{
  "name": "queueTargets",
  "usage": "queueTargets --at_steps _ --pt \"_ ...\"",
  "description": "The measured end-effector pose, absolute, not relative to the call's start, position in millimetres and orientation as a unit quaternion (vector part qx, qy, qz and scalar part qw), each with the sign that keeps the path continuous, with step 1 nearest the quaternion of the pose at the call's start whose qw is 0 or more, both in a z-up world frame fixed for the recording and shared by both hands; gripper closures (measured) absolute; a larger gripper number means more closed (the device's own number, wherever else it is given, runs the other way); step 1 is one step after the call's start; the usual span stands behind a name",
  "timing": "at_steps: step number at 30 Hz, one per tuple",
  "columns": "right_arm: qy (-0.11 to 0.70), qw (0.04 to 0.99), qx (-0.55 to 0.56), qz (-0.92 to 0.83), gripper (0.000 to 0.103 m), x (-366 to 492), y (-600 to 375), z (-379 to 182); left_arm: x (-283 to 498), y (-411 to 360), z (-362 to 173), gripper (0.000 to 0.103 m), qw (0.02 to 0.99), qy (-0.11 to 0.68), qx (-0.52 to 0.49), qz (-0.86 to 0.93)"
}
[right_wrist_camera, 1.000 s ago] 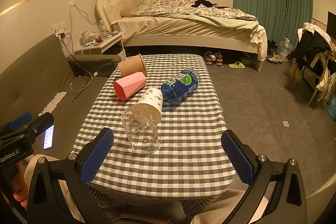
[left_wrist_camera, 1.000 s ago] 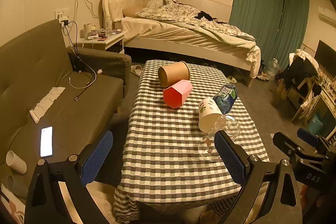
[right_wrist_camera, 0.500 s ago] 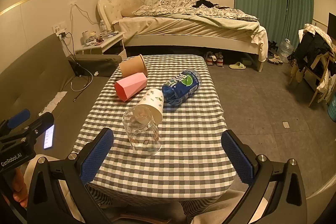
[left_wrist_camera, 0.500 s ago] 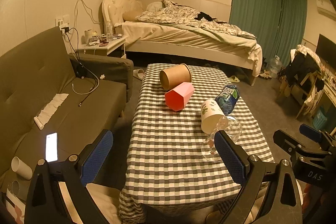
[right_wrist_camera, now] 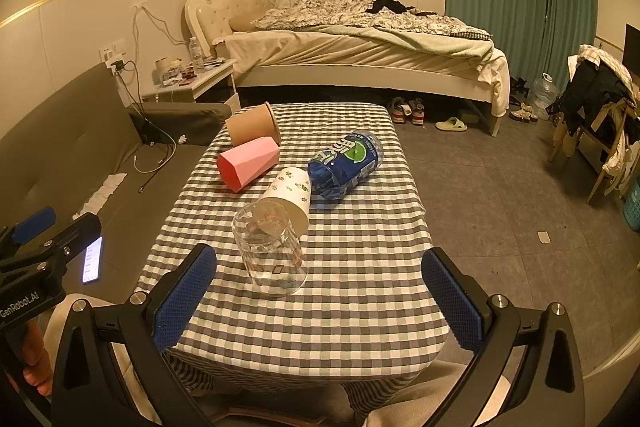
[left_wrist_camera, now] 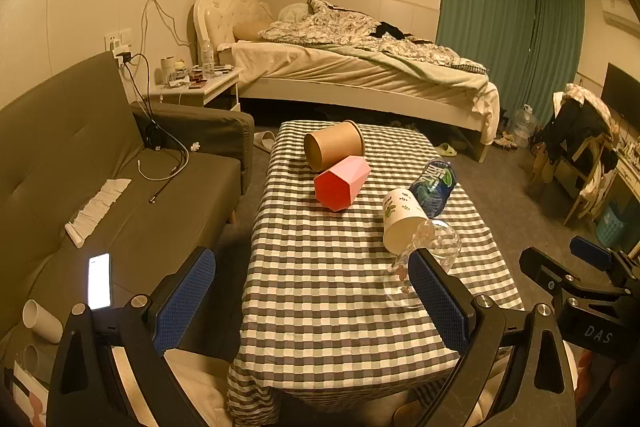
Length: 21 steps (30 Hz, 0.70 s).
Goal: Flip cup upside down
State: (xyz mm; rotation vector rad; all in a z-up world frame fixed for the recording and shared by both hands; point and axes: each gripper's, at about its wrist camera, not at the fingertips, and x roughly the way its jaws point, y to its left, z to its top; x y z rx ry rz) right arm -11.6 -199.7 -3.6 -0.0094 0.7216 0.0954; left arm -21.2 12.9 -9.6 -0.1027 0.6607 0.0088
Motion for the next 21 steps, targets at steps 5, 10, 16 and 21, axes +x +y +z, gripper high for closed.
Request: queueTargets --at_steps 5,10,16,21 --pt "0.353 0.934 -0.004 0.046 0.0 -11.7 -200.3 -4.2 -21.5 13.0 -10.2 0.003 0.945 0.324 -0.051 0.005" --pt "0.354 0.934 -0.004 0.046 0.0 -11.5 -200.7 -4.5 -21.4 13.0 -10.3 0.003 0.944 0.325 -0.051 0.005" --pt "0.355 0.934 -0.003 0.045 0.0 -12.6 -200.9 -5.8 -21.4 13.0 -10.3 0.003 0.944 0.325 -0.051 0.005" --pt "0.356 0.933 -0.002 0.045 0.0 -12.3 -201.1 -6.9 -22.3 13.3 -10.6 0.003 0.944 0.326 -0.05 0.005"
